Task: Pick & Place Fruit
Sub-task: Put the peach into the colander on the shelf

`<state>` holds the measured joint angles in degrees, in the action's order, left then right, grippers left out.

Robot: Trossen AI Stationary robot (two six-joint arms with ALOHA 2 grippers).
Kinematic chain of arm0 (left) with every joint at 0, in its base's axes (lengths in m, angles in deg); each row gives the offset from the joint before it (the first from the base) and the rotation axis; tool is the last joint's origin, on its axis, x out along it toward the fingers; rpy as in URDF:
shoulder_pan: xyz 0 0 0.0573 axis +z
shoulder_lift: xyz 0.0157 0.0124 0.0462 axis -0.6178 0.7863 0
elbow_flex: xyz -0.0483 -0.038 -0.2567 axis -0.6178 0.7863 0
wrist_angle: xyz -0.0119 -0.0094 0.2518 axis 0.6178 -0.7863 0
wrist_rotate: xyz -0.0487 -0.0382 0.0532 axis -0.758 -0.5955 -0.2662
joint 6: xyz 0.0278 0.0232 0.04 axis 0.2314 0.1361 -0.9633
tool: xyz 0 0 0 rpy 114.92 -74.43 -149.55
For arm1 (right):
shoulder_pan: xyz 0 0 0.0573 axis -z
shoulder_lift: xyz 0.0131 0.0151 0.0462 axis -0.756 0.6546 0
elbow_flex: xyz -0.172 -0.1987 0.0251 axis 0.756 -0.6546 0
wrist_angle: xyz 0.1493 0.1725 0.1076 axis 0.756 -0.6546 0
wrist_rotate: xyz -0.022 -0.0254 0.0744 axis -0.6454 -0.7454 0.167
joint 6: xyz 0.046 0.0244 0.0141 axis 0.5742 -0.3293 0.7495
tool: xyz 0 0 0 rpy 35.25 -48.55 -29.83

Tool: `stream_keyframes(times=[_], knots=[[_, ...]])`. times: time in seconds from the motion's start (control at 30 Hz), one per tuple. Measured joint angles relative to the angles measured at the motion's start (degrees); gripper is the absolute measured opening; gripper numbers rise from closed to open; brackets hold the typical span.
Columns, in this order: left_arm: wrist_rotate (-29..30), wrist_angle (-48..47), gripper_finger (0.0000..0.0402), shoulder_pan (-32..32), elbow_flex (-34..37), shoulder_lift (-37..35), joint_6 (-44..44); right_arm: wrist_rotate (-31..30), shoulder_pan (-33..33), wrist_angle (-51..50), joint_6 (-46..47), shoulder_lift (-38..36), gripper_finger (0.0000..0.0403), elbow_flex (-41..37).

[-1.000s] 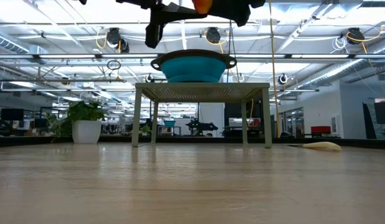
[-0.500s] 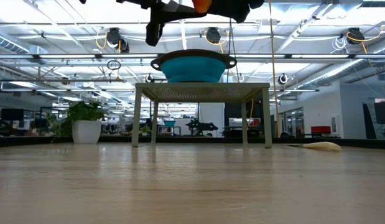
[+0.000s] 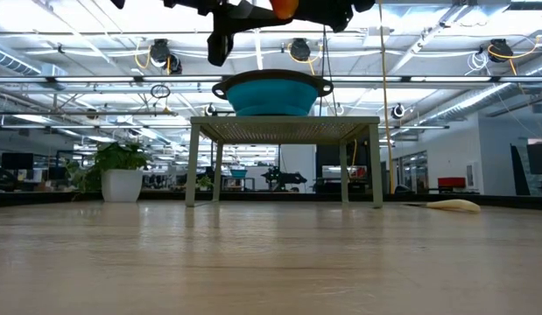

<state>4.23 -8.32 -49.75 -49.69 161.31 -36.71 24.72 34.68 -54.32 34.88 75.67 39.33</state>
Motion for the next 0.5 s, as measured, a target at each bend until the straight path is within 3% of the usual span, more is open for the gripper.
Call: stream_keyframes(times=[0.5], knots=[[-2.06, -3.07, 0.0129, 0.00, 0.00, -0.26, 0.53, -0.30, 0.02, -3.52, 2.78, -0.02, 0.0253, 0.27]])
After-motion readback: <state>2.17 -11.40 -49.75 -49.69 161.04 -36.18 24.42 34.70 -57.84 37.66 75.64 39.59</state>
